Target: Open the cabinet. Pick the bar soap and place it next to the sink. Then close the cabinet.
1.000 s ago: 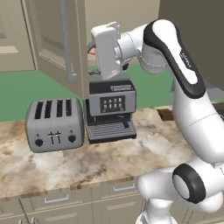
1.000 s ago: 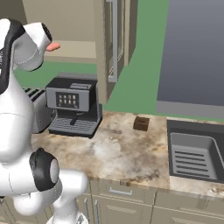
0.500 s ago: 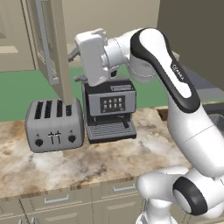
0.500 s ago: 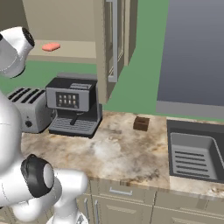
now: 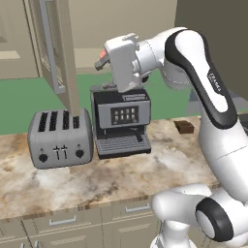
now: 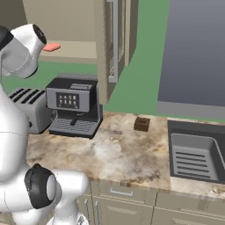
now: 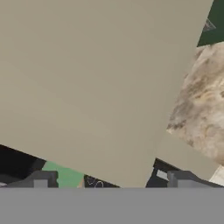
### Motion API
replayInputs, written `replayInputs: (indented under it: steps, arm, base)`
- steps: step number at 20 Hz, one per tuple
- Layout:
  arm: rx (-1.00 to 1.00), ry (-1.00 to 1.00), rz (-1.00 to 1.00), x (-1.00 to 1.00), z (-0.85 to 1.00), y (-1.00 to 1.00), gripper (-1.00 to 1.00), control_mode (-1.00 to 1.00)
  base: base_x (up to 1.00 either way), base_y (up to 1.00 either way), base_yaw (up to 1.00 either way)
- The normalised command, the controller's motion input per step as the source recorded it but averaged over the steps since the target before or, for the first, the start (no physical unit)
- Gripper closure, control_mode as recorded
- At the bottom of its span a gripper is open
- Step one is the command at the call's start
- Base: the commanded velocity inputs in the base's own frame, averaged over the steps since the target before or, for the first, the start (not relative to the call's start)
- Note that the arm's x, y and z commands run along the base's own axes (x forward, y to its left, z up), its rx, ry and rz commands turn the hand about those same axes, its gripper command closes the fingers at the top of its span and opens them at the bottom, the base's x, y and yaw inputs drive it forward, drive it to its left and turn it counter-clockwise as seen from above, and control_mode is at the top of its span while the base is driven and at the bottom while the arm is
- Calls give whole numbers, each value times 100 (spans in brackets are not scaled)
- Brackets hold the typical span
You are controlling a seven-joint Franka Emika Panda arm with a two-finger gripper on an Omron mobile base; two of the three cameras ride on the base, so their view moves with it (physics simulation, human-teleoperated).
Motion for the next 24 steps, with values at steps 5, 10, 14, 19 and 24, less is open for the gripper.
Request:
replayInputs:
  steps: [5,10,14,19,24]
  arm:
    - [-14,0,-14,26,-82,-43,-100,-100]
    - [-19,-1,-20,19,-39,-34,-100,-100]
    - [-14,0,-20,0,0,-25,-100,-100]
    - [-16,0,-21,16,9,-2,-100,-100]
    - [-24,0,-30,71,-4,0,-100,-100]
  base:
    - [0,0,0]
    - [0,0,0]
    - [0,0,0]
    - [0,0,0]
    - [0,0,0]
